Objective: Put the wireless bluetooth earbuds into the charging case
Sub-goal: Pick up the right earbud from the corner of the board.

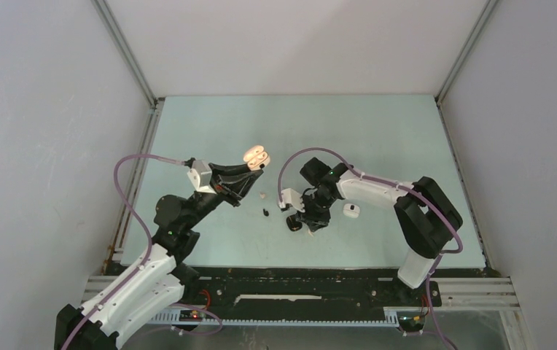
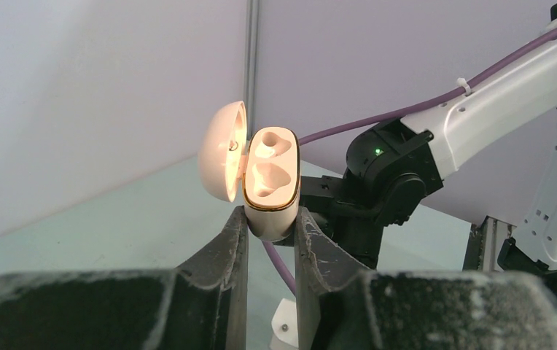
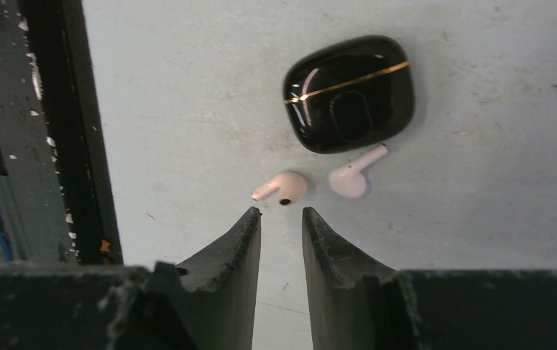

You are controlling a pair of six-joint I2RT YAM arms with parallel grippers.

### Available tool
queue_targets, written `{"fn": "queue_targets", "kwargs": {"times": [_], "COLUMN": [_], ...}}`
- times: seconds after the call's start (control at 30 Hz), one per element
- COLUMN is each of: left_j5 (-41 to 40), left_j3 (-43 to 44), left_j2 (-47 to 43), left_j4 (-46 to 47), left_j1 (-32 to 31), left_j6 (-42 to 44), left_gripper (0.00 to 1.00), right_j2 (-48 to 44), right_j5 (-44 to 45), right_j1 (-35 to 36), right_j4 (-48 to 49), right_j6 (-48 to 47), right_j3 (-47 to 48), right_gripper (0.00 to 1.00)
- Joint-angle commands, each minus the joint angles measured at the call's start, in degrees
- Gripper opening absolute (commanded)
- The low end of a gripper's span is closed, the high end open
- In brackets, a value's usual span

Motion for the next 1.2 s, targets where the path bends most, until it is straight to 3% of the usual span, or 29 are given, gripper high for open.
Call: {"fn": "queue_targets", "kwargs": {"times": [0.0, 0.67, 1.17], "left_j5": [-0.7, -0.3, -0.3], "left_j3": [0.4, 0.6, 0.7], "left_j2": [-0.1, 0.1, 0.1], "left_j4": [2.1, 2.0, 1.9], "left_j1": [0.4, 0.5, 0.5], "left_j6": [-0.6, -0.9, -0.9], "left_gripper": [0.01, 0.01, 0.02], "right_j2": [-1.6, 0.8, 3.0], "right_j5": [-1.0, 2.5, 3.4], "right_j1": [1.6, 3.2, 3.5], "right_j4": [-1.6, 1.1, 2.5], "right_j6": [2.0, -4.2, -3.5], "right_j3": [1.3, -0.1, -0.1], "right_gripper": [0.31, 0.31, 0.31]}}
